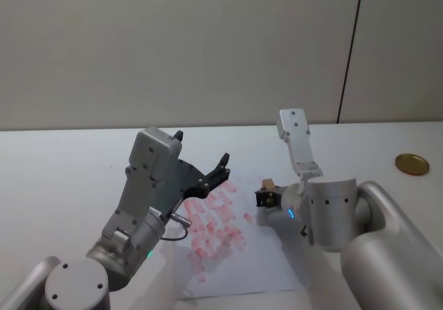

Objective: Use the one hand to pick up the stamp and affix it onto the A4 paper.

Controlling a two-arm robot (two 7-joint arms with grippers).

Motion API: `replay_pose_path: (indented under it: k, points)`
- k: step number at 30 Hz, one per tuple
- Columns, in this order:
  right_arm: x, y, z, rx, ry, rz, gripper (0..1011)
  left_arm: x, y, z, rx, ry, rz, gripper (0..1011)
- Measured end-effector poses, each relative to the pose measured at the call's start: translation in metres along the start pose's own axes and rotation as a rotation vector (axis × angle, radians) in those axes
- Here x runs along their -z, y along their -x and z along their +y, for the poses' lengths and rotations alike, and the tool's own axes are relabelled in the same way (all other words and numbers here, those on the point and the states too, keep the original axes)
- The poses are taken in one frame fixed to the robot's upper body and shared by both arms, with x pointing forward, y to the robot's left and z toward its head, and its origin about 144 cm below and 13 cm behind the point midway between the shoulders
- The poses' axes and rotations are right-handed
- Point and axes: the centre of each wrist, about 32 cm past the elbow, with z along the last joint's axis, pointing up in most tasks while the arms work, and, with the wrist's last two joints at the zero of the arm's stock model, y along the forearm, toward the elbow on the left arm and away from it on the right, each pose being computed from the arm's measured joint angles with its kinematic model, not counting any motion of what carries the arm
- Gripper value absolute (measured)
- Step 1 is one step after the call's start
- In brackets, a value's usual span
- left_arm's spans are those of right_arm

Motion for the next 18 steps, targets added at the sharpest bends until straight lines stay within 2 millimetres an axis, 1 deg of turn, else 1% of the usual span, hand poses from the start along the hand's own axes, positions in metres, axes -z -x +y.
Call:
replay_pose_path:
  k: [13, 18]
  points:
    - [0.0009, 0.0001, 0.0011, 0.000, 0.008, 0.002, 219, 0.0000, 0.0000, 0.0000, 0.000, 0.000, 0.000, 993]
    - [-0.0004, -0.0001, -0.0024, -0.002, -0.007, 0.006, 219, 0.0000, 0.0000, 0.0000, 0.000, 0.000, 0.000, 993]
